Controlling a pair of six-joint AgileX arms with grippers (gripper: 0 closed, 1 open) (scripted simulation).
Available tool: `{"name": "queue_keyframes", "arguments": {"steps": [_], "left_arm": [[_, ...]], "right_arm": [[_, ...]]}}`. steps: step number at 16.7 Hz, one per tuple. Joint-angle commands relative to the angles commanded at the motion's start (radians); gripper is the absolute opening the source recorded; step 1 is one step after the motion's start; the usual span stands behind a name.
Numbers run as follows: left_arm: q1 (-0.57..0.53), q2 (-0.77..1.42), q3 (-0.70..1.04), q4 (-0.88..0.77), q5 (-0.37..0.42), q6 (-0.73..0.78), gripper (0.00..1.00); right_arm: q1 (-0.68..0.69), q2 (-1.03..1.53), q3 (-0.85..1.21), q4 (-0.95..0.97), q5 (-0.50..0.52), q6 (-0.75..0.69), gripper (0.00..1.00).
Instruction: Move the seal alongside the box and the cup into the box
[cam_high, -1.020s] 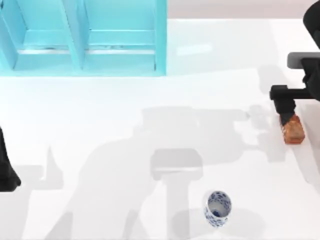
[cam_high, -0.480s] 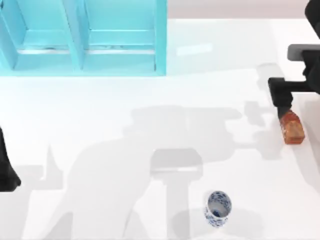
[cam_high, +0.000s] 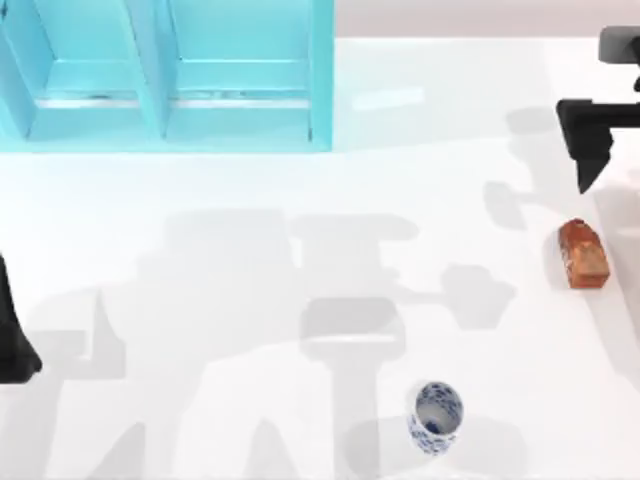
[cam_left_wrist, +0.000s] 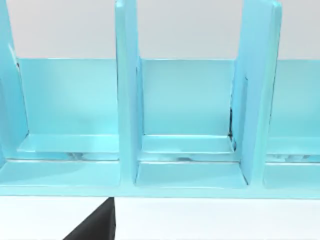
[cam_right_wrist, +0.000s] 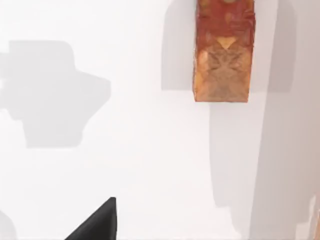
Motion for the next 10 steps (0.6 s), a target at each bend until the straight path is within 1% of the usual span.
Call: {"name": "queue_keyframes", "arguments": {"steps": [4,10], "left_arm": [[0.0,0.0,0.0,0.0,0.0,0.0,1.0],[0.0,0.0,0.0,0.0,0.0,0.0,1.0]], "right_arm": [[-0.007,0.007,0.084,-0.092,-0.002,-0.004,1.0],[0.012,0.0,0.072,-0.085,-0.002,0.011,1.0]]}}
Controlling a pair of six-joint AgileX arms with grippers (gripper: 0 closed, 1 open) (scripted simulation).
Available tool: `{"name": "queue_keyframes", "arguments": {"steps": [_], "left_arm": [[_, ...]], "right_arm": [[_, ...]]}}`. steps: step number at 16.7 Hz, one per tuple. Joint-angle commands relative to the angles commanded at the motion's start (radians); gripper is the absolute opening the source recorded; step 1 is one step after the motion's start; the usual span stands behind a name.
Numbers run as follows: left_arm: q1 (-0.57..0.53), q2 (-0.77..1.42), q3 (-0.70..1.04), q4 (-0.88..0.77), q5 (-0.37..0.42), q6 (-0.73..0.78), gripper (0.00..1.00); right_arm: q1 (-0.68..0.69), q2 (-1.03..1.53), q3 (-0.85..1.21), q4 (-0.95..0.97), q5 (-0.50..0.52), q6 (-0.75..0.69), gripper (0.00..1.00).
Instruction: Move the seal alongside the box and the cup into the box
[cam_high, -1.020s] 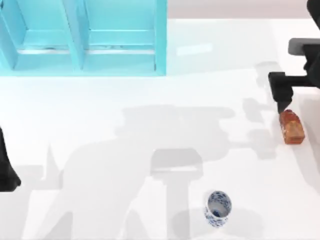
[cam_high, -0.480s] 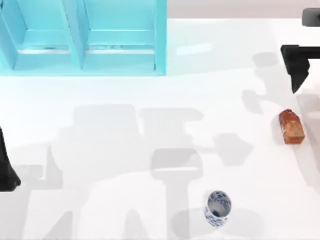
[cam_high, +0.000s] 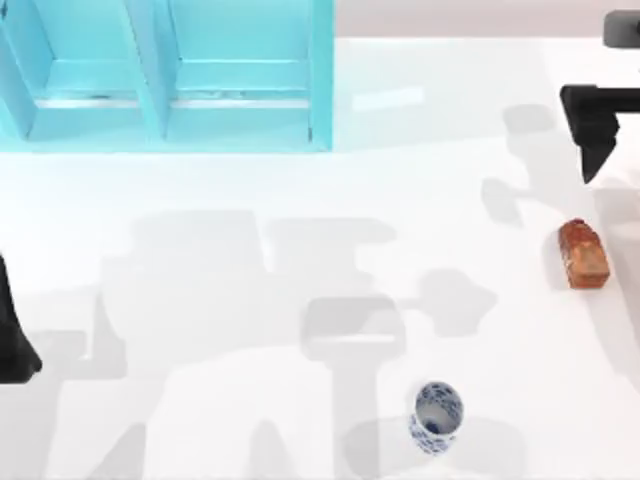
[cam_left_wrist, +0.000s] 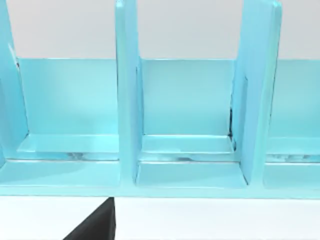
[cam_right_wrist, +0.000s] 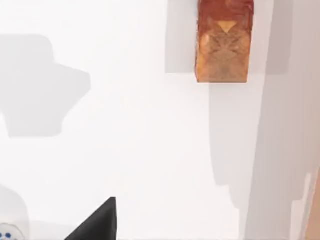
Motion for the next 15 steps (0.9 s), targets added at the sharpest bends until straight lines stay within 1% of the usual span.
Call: {"name": "queue_keyframes", "arguments": {"steps": [2,4,9,11,13,15], "left_arm": [[0.0,0.0,0.0,0.0,0.0,0.0,1.0],[0.0,0.0,0.0,0.0,0.0,0.0,1.0],[0.0,0.0,0.0,0.0,0.0,0.0,1.0],[0.0,0.0,0.0,0.0,0.0,0.0,1.0],[0.0,0.0,0.0,0.0,0.0,0.0,1.0],[0.0,0.0,0.0,0.0,0.0,0.0,1.0]], "right_arm": [[0.055,-0.018,-0.046,0.023,0.001,0.056,1.0],[0.143,-0.049,-0.119,0.061,0.003,0.151,1.0],[0.444,-0.149,-0.363,0.181,0.012,0.459,1.0],[0.544,-0.188,-0.45,0.227,0.014,0.558,1.0],[0.604,-0.219,-0.507,0.262,0.015,0.617,1.0],[0.62,-0.229,-0.524,0.274,0.015,0.634,1.0]]}}
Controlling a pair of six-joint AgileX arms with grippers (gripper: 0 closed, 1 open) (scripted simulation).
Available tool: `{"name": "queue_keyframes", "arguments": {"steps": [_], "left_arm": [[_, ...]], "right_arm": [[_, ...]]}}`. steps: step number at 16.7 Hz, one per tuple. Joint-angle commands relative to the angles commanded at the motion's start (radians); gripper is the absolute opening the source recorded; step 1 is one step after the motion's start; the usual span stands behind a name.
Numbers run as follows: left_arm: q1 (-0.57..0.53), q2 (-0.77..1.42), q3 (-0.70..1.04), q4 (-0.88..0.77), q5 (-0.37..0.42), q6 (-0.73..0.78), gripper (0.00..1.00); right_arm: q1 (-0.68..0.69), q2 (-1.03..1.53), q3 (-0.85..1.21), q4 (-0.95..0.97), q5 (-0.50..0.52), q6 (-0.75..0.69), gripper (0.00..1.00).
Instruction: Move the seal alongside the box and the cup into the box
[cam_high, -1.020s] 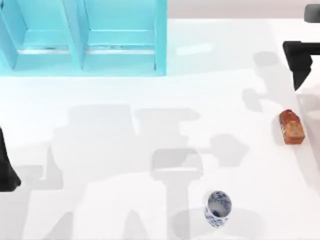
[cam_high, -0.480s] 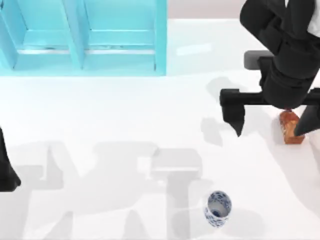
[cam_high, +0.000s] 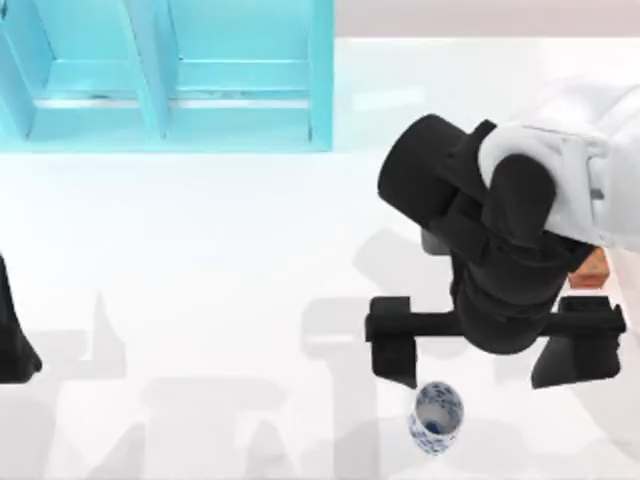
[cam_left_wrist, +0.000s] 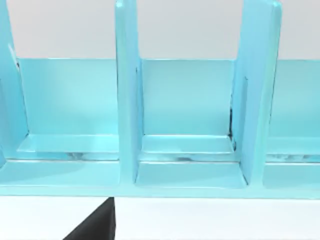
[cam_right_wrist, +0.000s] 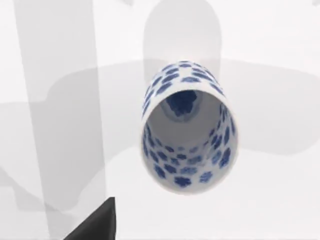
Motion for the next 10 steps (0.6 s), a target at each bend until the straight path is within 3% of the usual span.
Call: {"name": "queue_keyframes", "arguments": {"steps": [5,10], "left_arm": [[0.0,0.0,0.0,0.0,0.0,0.0,1.0],[0.0,0.0,0.0,0.0,0.0,0.0,1.0]], "right_arm": [[-0.003,0.009,-0.009,0.014,0.0,-0.002,1.0],[0.0,0.058,-0.123,0.181,0.0,0.001,1.0]]}}
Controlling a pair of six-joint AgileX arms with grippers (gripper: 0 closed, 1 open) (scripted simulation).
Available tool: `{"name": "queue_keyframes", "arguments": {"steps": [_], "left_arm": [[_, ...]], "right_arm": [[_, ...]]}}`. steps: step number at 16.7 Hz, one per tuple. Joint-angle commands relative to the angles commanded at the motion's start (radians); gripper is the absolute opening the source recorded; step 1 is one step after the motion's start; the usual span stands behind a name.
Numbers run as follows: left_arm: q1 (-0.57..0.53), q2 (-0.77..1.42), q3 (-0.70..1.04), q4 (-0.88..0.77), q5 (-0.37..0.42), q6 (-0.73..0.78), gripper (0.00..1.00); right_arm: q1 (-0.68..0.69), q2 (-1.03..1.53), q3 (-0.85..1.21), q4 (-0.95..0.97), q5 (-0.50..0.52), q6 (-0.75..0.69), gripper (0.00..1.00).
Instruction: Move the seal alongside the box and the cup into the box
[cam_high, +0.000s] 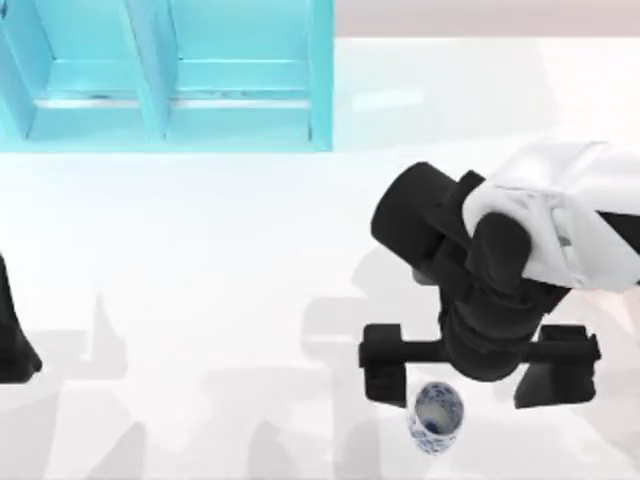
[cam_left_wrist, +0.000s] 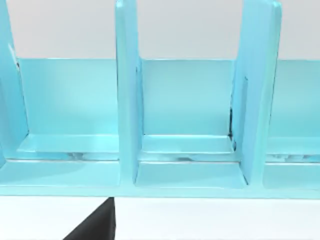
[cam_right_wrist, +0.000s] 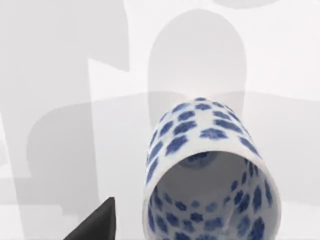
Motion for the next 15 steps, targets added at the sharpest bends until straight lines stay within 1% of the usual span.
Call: {"name": "queue_keyframes", "arguments": {"steps": [4,8,15], "left_arm": [[0.0,0.0,0.0,0.0,0.0,0.0,1.0],[0.0,0.0,0.0,0.0,0.0,0.0,1.0],[0.0,0.0,0.0,0.0,0.0,0.0,1.0]], "right_arm": [[0.003,0.04,-0.086,0.126,0.0,0.003,1.0],[0.003,0.043,-0.094,0.136,0.0,0.004,1.0],[0.003,0.043,-0.094,0.136,0.0,0.004,0.47]]}}
